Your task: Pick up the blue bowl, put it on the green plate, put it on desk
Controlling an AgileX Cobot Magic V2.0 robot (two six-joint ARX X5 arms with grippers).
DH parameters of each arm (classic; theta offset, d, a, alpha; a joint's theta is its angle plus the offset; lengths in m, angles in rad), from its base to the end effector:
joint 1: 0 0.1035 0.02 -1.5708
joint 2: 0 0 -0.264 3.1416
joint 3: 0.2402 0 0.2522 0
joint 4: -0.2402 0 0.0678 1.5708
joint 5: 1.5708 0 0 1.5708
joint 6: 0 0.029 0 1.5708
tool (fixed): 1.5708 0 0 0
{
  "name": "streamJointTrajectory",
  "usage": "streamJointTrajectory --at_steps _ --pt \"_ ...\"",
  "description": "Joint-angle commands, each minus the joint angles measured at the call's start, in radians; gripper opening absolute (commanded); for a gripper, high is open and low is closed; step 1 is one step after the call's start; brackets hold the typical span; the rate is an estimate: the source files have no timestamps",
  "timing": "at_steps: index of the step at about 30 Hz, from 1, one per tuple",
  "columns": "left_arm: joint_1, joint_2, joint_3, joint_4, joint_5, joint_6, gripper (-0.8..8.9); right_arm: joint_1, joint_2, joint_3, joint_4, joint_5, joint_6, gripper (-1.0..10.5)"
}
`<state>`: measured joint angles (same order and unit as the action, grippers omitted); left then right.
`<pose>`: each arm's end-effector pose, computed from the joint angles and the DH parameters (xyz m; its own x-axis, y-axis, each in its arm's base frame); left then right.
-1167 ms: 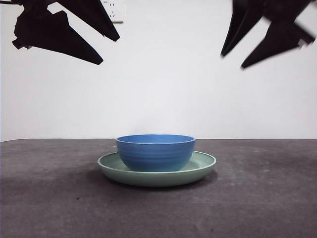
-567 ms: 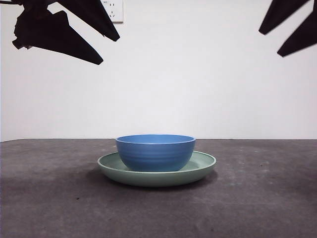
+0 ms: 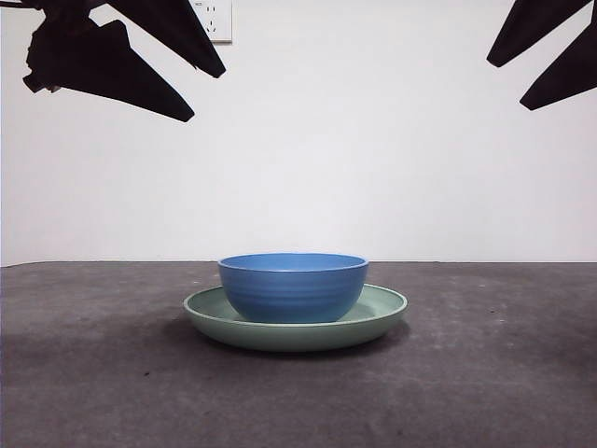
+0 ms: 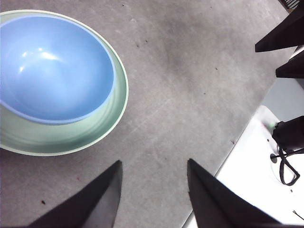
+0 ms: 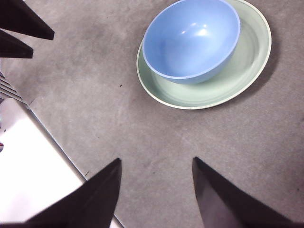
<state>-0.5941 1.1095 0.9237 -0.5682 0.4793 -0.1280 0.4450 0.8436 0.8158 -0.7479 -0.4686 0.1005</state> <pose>0.1769 -0.1356 0.2896 0.2778 -0.7442 -0.6074 0.6965 0.5915 -0.4062 0.1369 0.0798 0.2883 0.3805 0.6818 -0.6247 -0.6083 0.6934 0.3863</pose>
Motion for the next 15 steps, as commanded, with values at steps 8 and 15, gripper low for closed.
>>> streamJointTrajectory --at_steps 8,15 --pt "-0.008 0.005 0.01 0.008 0.008 0.014 0.09 0.007 0.005 0.008 0.003 -0.002 -0.011 0.1" --pt "-0.008 0.005 0.01 0.009 0.008 0.014 0.1 0.007 0.005 0.008 0.011 -0.002 -0.008 0.1"
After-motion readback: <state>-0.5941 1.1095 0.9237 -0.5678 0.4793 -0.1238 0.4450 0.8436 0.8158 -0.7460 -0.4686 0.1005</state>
